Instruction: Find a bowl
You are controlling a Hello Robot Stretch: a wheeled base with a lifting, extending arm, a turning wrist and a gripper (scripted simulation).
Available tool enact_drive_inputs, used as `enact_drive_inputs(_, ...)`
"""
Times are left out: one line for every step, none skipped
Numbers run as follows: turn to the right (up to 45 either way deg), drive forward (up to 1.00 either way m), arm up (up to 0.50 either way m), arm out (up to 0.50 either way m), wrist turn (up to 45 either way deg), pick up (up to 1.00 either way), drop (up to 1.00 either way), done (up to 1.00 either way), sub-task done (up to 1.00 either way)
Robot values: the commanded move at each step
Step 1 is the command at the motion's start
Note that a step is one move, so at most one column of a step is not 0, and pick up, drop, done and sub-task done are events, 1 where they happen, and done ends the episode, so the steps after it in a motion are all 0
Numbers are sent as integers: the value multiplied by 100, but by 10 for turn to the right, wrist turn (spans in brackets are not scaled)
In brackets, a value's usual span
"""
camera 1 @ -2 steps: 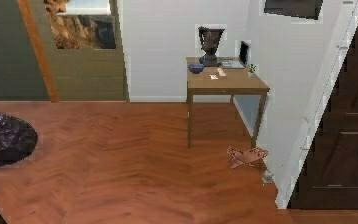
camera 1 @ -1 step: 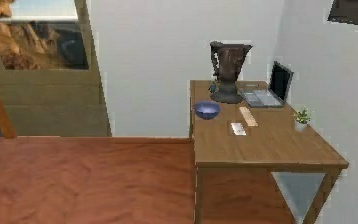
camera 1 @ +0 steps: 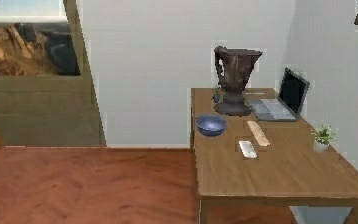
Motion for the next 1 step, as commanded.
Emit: enact_drive_inputs(90,0,0,0,0,0,0,0,0)
